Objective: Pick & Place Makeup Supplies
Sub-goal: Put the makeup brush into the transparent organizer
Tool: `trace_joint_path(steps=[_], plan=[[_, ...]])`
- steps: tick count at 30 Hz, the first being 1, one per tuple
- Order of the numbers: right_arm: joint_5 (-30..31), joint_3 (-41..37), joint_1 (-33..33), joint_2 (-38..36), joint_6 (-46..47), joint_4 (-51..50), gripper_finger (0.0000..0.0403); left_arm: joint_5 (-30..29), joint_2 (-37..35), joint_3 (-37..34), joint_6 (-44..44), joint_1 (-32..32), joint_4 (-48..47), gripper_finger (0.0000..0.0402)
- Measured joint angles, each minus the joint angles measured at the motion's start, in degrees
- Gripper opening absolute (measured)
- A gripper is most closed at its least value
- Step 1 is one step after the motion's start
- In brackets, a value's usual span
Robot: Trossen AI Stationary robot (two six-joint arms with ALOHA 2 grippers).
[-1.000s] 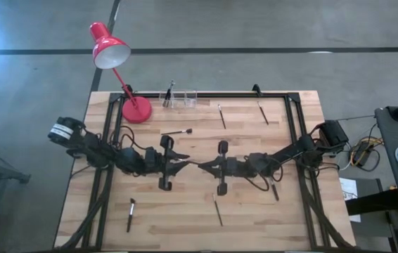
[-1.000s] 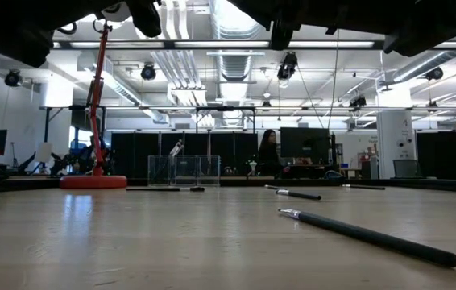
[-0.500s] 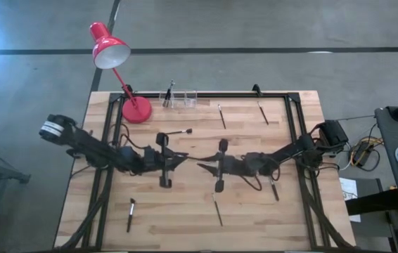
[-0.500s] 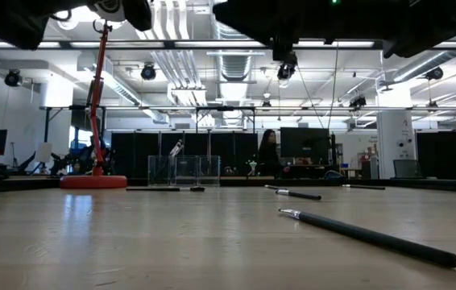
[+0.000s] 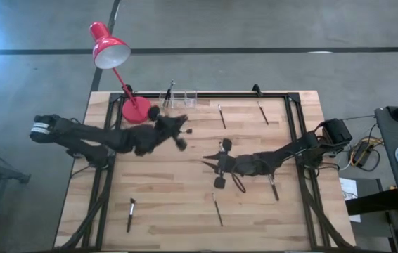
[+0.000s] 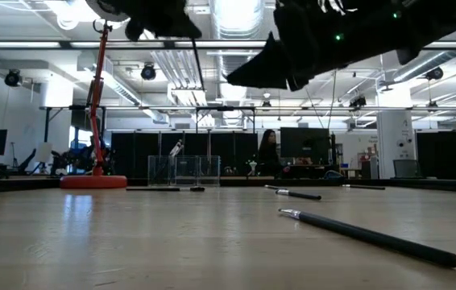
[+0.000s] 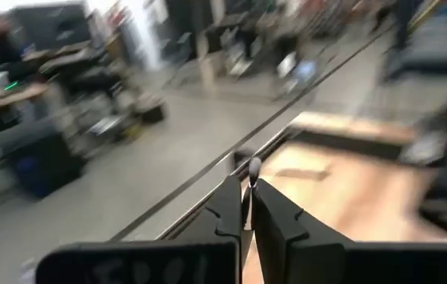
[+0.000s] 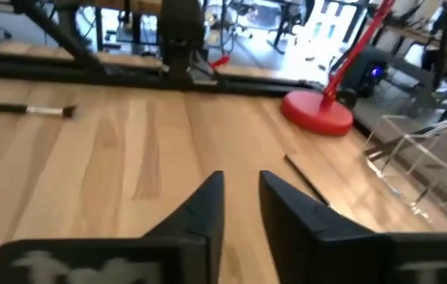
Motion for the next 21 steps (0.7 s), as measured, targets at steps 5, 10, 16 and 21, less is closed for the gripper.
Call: trace_joint_path(steps=[5,10,16,21], plan=[[0.3,-2.5,0.1,0.0,1.4,-0.7,0.0014,1.3,5.0,6.0,-1.8,10.3,-9.8,0.0011],[0.1,-5.0,0.2,0.0,4.1,-0.5,0.0009,5.9,10.3,10.1,-2.2,20.5,-13.7,0.0011],[0.1,-6.1,0.2,0.0,4.5,-0.1,0.0008,12.6,15.8,13.1,-3.0,30.2,-13.8,0.0011],[0.1,-6.1,0.2,0.0,4.4,0.3,0.0008,14.6,19.4,14.2,-3.0,34.6,-13.9,0.0011]])
